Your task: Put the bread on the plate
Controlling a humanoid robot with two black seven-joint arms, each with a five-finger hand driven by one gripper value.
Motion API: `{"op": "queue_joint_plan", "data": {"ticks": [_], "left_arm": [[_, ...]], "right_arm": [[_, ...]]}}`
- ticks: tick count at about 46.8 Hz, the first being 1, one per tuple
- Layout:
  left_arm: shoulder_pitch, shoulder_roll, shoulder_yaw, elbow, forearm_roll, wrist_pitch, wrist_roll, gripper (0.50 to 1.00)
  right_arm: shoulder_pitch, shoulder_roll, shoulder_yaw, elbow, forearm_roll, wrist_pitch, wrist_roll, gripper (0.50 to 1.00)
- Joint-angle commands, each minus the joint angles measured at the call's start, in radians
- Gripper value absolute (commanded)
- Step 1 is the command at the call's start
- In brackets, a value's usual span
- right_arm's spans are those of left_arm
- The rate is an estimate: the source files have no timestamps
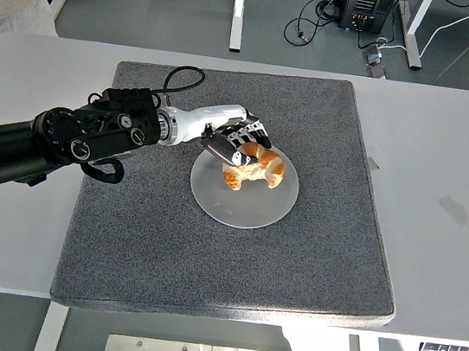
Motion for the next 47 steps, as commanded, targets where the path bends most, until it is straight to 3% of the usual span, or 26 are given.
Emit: {"op": "queue_joint_plan", "data": {"ticks": [1, 16, 41, 47], "left_arm": [[0.000, 0.000, 0.000, 0.000, 0.000, 0.000, 0.000, 0.693], [-0.002, 0.000, 0.000, -0.002, -0.002, 0.000, 0.000, 0.719], [-0.009, 0.008, -0.009, -0.002, -0.008, -0.002, -0.002, 0.804], [-0.005, 0.011, -0.072, -0.002, -0.041, -0.002, -0.003, 0.822]], "right_arm": [[0.000, 0.000, 0.000, 0.000, 0.000, 0.000, 0.001, 1.000], [0.000, 0.000, 0.000, 0.000, 0.000, 0.000, 0.001, 1.000], [0.000, 0.000, 0.000, 0.000, 0.000, 0.000, 0.001, 1.000], [0.000, 0.000, 0.000, 0.000, 0.000, 0.000, 0.001, 1.000]]}}
